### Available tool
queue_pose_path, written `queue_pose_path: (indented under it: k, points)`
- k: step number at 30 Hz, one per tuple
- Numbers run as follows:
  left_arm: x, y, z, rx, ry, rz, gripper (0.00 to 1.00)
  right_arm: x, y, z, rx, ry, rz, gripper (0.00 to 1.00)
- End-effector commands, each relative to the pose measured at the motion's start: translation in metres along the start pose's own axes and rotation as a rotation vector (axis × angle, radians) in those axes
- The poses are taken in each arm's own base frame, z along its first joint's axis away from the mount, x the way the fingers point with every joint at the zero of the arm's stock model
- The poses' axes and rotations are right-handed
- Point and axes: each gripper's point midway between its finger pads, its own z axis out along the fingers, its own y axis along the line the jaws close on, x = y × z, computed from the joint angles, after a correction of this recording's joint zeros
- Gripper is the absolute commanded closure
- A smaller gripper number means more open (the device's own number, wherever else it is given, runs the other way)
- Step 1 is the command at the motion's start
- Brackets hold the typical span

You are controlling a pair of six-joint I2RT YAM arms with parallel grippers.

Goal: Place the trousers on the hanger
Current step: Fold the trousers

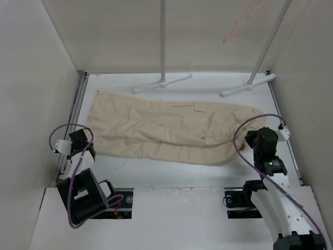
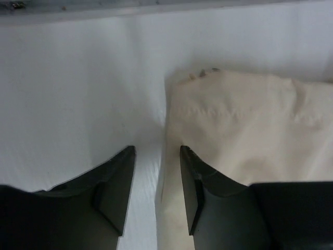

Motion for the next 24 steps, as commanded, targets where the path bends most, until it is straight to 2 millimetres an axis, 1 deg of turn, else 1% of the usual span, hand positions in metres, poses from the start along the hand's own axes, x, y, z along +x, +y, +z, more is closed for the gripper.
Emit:
queue_pose_path:
  k: [1, 4, 7, 8, 9, 12, 13, 14, 15, 17, 18, 20, 21, 23, 24]
  points:
    - [-0.015, -0.017, 0.015, 0.018, -0.031, -0.057, 0.64, -0.01, 0.019, -0.001, -0.058, -0.029, 0.018, 0.99]
    - [-0.005, -0.005, 0.033, -0.033, 0.002, -0.066, 0.64, -0.01, 0.022, -0.002, -0.066, -0.029, 0.028, 0.99]
    - [-0.003, -0.01, 0.041, -0.005, 0.003, -0.092, 0.64, -0.004, 0.027, -0.003, -0.081, -0.014, 0.021, 0.99]
    - [-0.003, -0.013, 0.042, 0.009, 0.001, -0.095, 0.67, -0.002, 0.027, -0.002, -0.081, -0.011, 0.016, 0.99]
    - [-0.004, -0.016, 0.043, 0.014, 0.002, -0.093, 0.72, -0.001, 0.028, -0.002, -0.08, -0.012, 0.014, 0.99]
    - [-0.001, -0.018, 0.046, 0.015, 0.015, -0.089, 0.92, 0.0, 0.029, -0.002, -0.083, -0.017, 0.013, 0.99]
    - [0.0, -0.019, 0.047, 0.017, 0.021, -0.089, 0.98, -0.001, 0.031, -0.002, -0.089, -0.018, 0.014, 0.99]
    - [0.0, -0.02, 0.047, 0.026, 0.025, -0.092, 1.0, -0.001, 0.032, -0.003, -0.092, -0.017, 0.015, 0.99]
    - [-0.001, -0.02, 0.044, 0.035, 0.02, -0.102, 1.0, -0.001, 0.033, -0.003, -0.095, -0.017, 0.017, 0.99]
    - [-0.017, -0.025, 0.028, 0.073, -0.039, -0.135, 1.0, -0.002, 0.033, -0.004, -0.094, -0.022, 0.018, 0.99]
    - [-0.027, -0.026, 0.014, 0.089, -0.073, -0.143, 1.0, -0.003, 0.033, -0.004, -0.092, -0.026, 0.017, 0.99]
    - [-0.053, -0.026, -0.022, 0.124, -0.153, -0.165, 1.0, -0.006, 0.031, -0.006, -0.088, -0.039, 0.017, 0.99]
    - [-0.062, -0.026, -0.038, 0.141, -0.187, -0.17, 1.0, -0.008, 0.033, -0.009, -0.095, -0.043, 0.017, 0.99]
    - [-0.083, -0.027, -0.078, 0.193, -0.261, -0.18, 1.0, -0.016, 0.032, -0.02, -0.097, -0.06, 0.029, 1.0]
    - [-0.091, -0.026, -0.092, 0.196, -0.289, -0.177, 1.0, -0.023, 0.031, -0.027, -0.1, -0.079, 0.039, 1.0]
